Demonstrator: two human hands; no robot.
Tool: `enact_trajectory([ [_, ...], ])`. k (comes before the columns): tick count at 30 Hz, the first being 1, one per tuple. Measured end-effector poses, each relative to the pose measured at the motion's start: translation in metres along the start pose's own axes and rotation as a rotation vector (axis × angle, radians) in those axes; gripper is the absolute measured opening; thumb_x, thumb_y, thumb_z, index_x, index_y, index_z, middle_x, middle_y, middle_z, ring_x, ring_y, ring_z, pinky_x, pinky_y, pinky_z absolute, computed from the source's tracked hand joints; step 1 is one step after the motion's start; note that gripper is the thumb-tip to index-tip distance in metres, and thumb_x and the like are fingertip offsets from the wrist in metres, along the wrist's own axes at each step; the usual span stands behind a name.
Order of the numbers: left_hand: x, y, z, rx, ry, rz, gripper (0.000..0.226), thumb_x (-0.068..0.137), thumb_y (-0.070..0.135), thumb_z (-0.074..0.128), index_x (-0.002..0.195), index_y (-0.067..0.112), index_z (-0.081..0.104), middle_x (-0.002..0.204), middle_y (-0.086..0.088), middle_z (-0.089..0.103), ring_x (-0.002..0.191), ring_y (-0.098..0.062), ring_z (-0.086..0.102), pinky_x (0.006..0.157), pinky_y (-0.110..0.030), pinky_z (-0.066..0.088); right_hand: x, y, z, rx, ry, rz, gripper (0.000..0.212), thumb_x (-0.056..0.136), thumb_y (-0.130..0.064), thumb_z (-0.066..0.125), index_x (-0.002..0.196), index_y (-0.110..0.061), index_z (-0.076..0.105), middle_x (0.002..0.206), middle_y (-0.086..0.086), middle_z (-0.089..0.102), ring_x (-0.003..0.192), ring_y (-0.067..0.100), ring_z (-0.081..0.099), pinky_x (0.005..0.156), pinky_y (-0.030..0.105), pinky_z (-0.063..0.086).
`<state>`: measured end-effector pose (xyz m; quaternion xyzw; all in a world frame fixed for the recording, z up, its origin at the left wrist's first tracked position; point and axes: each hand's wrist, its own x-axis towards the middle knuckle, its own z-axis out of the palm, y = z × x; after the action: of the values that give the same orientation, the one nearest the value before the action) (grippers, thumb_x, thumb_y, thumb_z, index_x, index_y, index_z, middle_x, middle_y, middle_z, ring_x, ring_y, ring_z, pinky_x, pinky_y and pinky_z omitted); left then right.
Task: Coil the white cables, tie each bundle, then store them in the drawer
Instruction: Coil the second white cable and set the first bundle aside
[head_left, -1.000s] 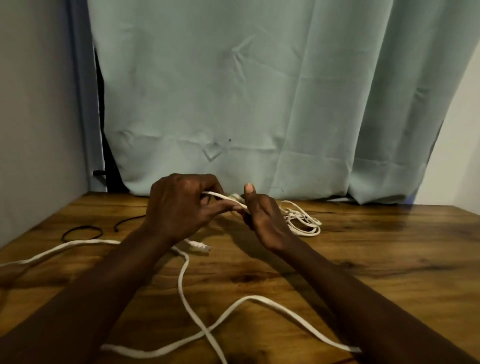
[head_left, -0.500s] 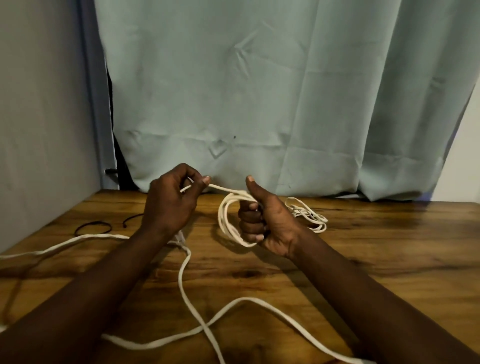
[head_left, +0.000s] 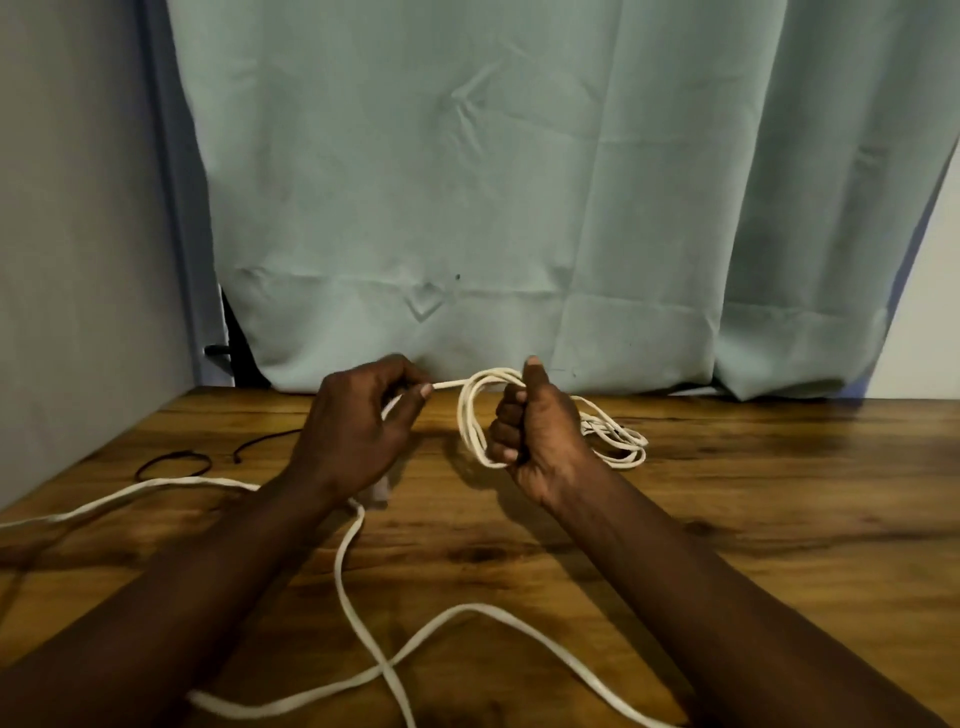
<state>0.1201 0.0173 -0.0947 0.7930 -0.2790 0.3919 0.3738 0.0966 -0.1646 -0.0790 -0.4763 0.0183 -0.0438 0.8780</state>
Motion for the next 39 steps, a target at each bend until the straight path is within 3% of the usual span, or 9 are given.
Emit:
enact_trajectory([
  [3,-0.008,0.016,0.008,0.073,-0.129,0.151,0.014,0.098,0.025,0.063,0.11,0.028,0.07,0.083,0.018,0.066,0.072,0.003,0.061,0.064,-0.018,0.044,0.005,-0.008,-0.006,0.146,0.079,0.013,0.053,0.109,-0.049,0.032,0.064,-0.021,0.036,0.038,-0.008,0.021,0.025,0.006,0.018,0.031,0.012,0.015],
  [9,-0.013,0.024,0.014,-0.04,-0.281,0.199,0.023,0.096,0.025,0.057,0.113,0.026,0.073,0.1,0.017,0.073,0.086,0.0,0.067,0.072,-0.032,0.056,0.011,-0.012,-0.014,0.253,0.091,0.062,0.052,0.109,-0.048,0.033,0.064,-0.021,0.037,0.037,-0.007,0.02,0.024,0.007,0.017,0.03,0.011,0.017],
  [16,-0.011,0.031,0.01,-0.182,-0.147,0.224,0.012,0.101,0.022,0.058,0.108,0.018,0.066,0.085,0.015,0.069,0.076,-0.005,0.07,0.064,-0.028,0.056,0.008,-0.022,-0.018,0.321,-0.13,0.183,0.063,0.108,-0.047,0.035,0.053,-0.018,0.042,0.037,-0.005,0.023,0.025,0.008,0.022,0.033,0.014,0.022],
  [21,-0.015,0.033,0.015,-0.398,-0.035,0.034,0.015,0.102,0.031,0.053,0.105,0.02,0.062,0.082,0.001,0.07,0.071,-0.021,0.069,0.065,-0.046,0.059,0.006,-0.028,-0.018,0.395,-0.186,0.163,0.062,0.107,-0.047,0.034,0.055,-0.016,0.045,0.039,-0.005,0.029,0.028,0.008,0.028,0.039,0.016,0.028],
  [24,-0.022,0.04,0.023,-0.241,-0.065,0.085,0.006,0.1,0.032,0.06,0.1,0.027,0.063,0.078,0.009,0.068,0.067,-0.015,0.068,0.057,-0.04,0.055,0.005,-0.027,-0.017,0.48,-0.218,0.157,0.063,0.1,-0.064,0.037,0.061,-0.014,0.045,0.042,-0.003,0.033,0.034,0.011,0.032,0.047,0.02,0.034],
  [28,-0.023,0.039,0.024,-0.162,-0.012,0.083,0.014,0.098,0.038,0.064,0.093,0.025,0.064,0.069,0.013,0.065,0.059,-0.008,0.064,0.052,-0.039,0.052,0.007,-0.014,-0.014,0.424,-0.242,0.029,0.07,0.078,-0.082,0.049,0.063,-0.013,0.047,0.044,0.001,0.039,0.041,0.013,0.037,0.063,0.031,0.035],
  [31,-0.02,0.035,0.018,-0.071,-0.033,0.153,0.02,0.097,0.044,0.061,0.088,0.026,0.061,0.068,0.013,0.065,0.057,-0.006,0.061,0.051,-0.037,0.05,0.001,-0.01,-0.002,0.379,-0.226,-0.024,0.054,0.084,-0.06,0.068,0.063,-0.013,0.052,0.047,0.0,0.046,0.043,0.013,0.045,0.062,0.031,0.04],
  [34,-0.018,0.035,0.016,-0.008,-0.11,0.259,0.025,0.098,0.045,0.059,0.089,0.022,0.063,0.074,0.012,0.065,0.063,-0.001,0.058,0.057,-0.029,0.049,-0.004,-0.008,0.007,0.301,-0.165,-0.062,0.033,0.091,-0.029,0.072,0.07,-0.015,0.05,0.056,0.001,0.045,0.043,0.012,0.049,0.044,0.025,0.046],
  [39,-0.027,0.047,0.028,0.014,-0.177,0.284,0.017,0.099,0.04,0.063,0.094,0.025,0.062,0.08,0.011,0.062,0.068,-0.004,0.057,0.06,-0.026,0.046,-0.002,-0.005,0.005,0.252,-0.095,0.0,0.043,0.093,-0.031,0.07,0.063,-0.017,0.043,0.049,-0.001,0.038,0.036,0.009,0.041,0.041,0.019,0.041],
])
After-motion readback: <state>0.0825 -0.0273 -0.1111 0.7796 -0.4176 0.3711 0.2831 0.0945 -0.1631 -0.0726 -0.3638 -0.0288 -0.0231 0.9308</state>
